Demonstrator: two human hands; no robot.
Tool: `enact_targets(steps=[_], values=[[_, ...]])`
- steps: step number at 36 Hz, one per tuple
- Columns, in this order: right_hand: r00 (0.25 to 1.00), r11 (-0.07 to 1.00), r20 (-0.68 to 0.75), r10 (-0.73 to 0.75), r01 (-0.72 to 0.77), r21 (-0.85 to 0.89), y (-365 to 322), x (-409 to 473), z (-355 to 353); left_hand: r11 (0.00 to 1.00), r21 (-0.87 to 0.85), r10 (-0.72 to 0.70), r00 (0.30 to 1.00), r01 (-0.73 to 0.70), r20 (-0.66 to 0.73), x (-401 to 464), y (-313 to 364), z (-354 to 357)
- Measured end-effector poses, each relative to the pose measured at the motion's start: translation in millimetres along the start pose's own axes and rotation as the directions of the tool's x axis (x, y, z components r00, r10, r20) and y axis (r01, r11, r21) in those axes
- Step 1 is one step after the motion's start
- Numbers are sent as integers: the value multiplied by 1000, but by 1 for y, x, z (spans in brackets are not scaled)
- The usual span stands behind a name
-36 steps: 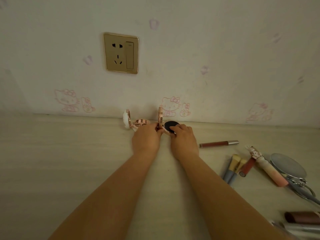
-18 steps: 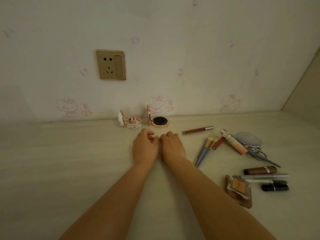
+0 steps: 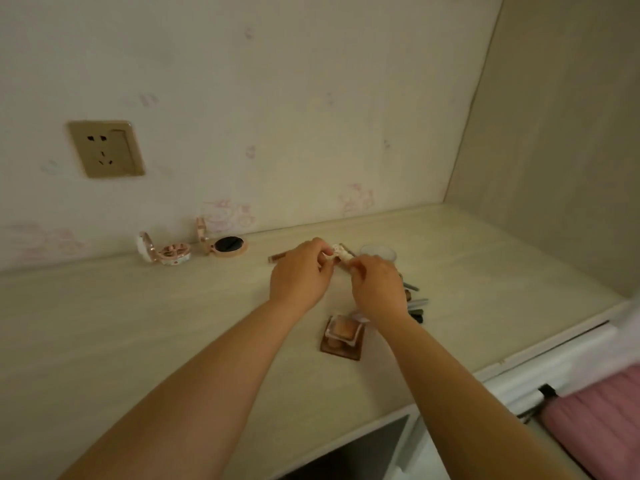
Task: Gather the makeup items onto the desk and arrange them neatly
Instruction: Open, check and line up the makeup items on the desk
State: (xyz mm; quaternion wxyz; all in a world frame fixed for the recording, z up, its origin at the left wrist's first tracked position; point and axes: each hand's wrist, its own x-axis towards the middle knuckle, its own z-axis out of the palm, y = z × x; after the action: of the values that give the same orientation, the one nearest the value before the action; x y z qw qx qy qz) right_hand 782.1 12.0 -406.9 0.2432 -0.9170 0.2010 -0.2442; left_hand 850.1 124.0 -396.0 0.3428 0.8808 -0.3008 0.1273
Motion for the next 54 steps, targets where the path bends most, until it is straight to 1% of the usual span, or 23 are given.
enact_targets(steps=[2,5,9,13,15,18,20,24,29,31,34,40,44,47,52,54], values=[[998,998,9,58,-58,-34,18,7,-9,998,33,51,997,-53,54,12,16,13],[990,990,5,140,-140,-4,45,16,-17,992,58,103,991,-108,90,27,34,33],[976,974,11,218,-218,57,74,25,-18,991,83,99,990,-108,104,42,40,58],[958,948,49,284,-288,138,94,31,-15,966,230,80,984,-116,162,52,33,80],[954,940,55,296,-301,162,99,36,-14,953,276,70,980,-121,185,60,30,88],[950,927,67,305,-312,210,102,43,-10,945,298,62,966,-138,251,72,32,96],[949,921,78,306,-315,228,103,45,-7,940,305,51,949,-151,311,80,34,100],[950,919,82,302,-313,241,108,47,-3,943,306,-12,903,-132,429,93,38,109],[956,918,58,289,-294,265,111,45,-4,945,314,-70,878,-94,474,102,40,117],[957,922,56,285,-290,255,111,45,-2,943,319,-67,878,-100,474,104,40,117],[951,909,37,307,-305,285,111,45,-1,932,340,-44,889,-128,456,104,39,114],[941,887,-3,340,-319,334,107,44,-3,952,262,74,946,-162,316,94,41,115],[926,852,-94,366,-293,433,102,39,-4,971,185,114,974,-151,195,92,44,107],[918,840,-153,367,-256,479,96,37,-5,976,151,133,980,-156,150,88,47,94],[937,853,-185,295,-171,493,73,34,-7,980,115,151,984,-161,93,83,43,67],[938,818,-177,298,-155,554,58,35,-8,984,88,150,986,-156,66,80,39,54]])
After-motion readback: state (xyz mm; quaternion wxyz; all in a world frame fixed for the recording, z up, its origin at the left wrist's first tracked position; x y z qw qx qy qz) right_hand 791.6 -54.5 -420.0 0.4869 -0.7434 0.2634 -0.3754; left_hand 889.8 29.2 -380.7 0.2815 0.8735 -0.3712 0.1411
